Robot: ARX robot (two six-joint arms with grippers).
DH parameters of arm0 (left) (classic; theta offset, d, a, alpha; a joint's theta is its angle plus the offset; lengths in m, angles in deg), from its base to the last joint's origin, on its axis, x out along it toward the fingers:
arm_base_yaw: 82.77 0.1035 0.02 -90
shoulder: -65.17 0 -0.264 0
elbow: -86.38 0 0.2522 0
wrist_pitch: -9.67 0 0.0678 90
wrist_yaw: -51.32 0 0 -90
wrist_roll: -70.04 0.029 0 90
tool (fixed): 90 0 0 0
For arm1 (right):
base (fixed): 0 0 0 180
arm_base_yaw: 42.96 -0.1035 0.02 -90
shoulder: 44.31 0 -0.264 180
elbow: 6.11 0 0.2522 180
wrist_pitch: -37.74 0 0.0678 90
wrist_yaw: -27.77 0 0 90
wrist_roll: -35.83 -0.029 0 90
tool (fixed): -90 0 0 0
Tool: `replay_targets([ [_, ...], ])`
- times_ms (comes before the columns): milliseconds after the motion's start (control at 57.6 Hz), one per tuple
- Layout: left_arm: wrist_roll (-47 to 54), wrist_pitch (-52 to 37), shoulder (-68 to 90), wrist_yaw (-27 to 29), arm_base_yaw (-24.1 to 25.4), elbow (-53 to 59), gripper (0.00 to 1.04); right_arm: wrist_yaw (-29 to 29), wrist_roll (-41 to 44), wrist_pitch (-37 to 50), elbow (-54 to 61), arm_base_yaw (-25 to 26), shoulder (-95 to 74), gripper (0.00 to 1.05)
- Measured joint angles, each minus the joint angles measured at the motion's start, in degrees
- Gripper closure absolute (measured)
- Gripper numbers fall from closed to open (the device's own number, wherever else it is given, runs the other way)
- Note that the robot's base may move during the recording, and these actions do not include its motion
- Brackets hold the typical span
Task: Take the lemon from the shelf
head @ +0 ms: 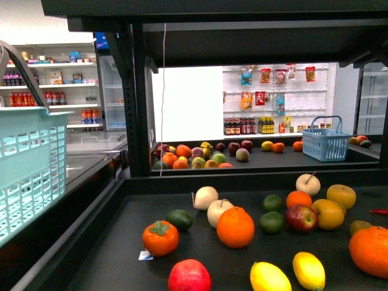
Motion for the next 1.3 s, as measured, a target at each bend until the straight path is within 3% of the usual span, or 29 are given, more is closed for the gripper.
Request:
replay_targets([
  [954,-0.04,0.07,0.04,0.04,0.02,-0.02,0.08,-0.04,0.02,0.02,0.0,0.0,0.0,0.07],
  [1058,-12.37,5.49,8.66,-10.51,4.17,-3.72,0.08,-0.07,0.02,0.02,0.0,0.0,0.02,0.07],
  [1215,-26.49,-8.59,31.04,-22.36,12.66,-17.7,0.08,-0.04,0.02,0.02,0.0,0.0,0.02,0.07],
  [1301,-31.52,-12.22,40.35,-25.99,16.28,-24.63,0.08,-0.04,0.02,0.02,0.0,0.0,0.02,0.07],
])
